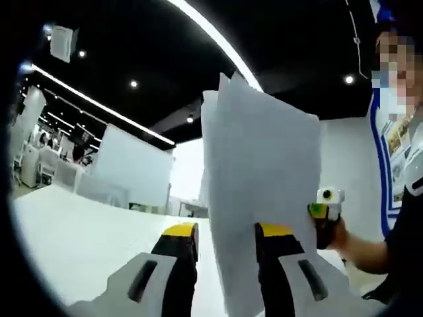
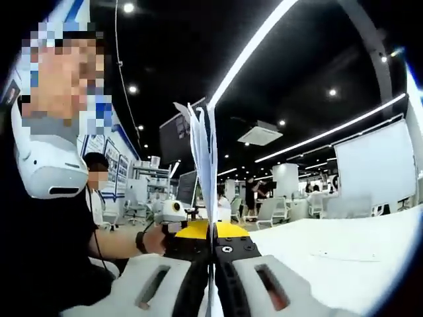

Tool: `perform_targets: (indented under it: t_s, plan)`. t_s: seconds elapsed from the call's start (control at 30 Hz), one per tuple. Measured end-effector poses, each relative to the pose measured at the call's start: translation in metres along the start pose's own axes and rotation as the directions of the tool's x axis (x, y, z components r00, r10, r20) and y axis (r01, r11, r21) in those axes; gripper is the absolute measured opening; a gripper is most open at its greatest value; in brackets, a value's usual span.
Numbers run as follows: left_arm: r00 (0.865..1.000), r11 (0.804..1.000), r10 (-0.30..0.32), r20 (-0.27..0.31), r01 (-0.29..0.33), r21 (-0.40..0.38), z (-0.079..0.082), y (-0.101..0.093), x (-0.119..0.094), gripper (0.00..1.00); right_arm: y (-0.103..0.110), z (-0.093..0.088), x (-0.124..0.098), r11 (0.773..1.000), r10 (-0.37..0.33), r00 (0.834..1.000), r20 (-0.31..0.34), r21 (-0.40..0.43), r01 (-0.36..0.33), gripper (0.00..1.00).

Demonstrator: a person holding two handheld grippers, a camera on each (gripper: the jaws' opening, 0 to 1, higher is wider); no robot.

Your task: Organize the stack of printing papers by aligning and flattening the scattered papers on the table

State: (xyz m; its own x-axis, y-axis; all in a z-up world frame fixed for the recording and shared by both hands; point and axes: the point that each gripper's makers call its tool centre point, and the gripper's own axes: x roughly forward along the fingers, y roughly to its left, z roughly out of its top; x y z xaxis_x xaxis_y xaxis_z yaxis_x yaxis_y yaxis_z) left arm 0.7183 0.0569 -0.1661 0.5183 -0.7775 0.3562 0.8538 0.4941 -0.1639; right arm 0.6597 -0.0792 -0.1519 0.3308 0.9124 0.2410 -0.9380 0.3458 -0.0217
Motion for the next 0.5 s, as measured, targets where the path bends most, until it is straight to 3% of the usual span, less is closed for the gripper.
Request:
perform_targets:
  t_s: [0.1,0.13,0.23,0.27,0.43,0.5]
  plan:
    - [1.000,1.000,0.002,0.023,-0.002,-0.008,0.009,-0.001,-0.001,0.25,-0.010,0.003,0.000,0.999,-0.046,0.999,0.024,0.005,0.046,0.00]
    - [0.999,1.000,0.001,0.034,-0.001,0.004,0.013,-0.003,-0.002,0.18,-0.015,0.004,-0.001,0.997,-0.076,0.997,0.029,-0.013,0.077,0.00]
    - [0.998,0.999,-0.012,0.063,0.008,0.050,0.025,-0.009,-0.003,0.08,-0.025,0.001,0.002,0.985,-0.152,0.988,0.009,-0.087,0.152,0.00]
    - [0.997,0.995,-0.008,0.073,0.000,0.097,0.030,-0.011,-0.002,0.06,-0.027,0.000,0.005,0.979,-0.173,0.985,0.008,-0.113,0.172,0.00]
    - [0.996,0.970,0.015,0.089,-0.036,0.239,0.041,-0.022,0.002,0.06,-0.036,-0.010,0.016,0.926,-0.283,0.959,0.012,-0.257,0.277,0.00]
    - [0.996,0.954,0.016,0.092,-0.043,0.296,0.042,-0.026,0.002,0.06,-0.036,-0.014,0.019,0.925,-0.286,0.958,0.005,-0.258,0.278,0.00]
